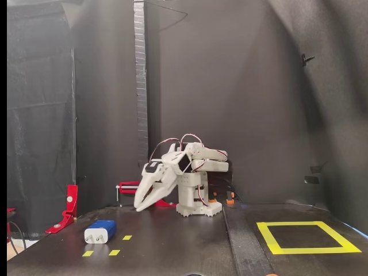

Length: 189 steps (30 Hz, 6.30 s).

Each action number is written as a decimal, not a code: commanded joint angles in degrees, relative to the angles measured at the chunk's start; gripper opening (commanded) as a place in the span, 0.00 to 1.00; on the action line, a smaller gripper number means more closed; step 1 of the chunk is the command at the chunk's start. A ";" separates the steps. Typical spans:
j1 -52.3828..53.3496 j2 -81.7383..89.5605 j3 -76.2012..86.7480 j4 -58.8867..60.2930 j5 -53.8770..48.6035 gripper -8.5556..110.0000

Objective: Grasp the block and place it in the designated area.

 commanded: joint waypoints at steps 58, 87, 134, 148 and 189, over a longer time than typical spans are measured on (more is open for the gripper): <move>9.93 -91.14 -88.15 26.28 -14.41 0.07; 9.05 -92.11 -88.51 30.32 -78.57 0.07; 10.11 -91.41 -88.59 31.99 -142.73 0.42; 11.51 -92.81 -88.24 31.38 -142.91 0.43; 15.56 -111.62 -85.78 16.00 -146.60 0.43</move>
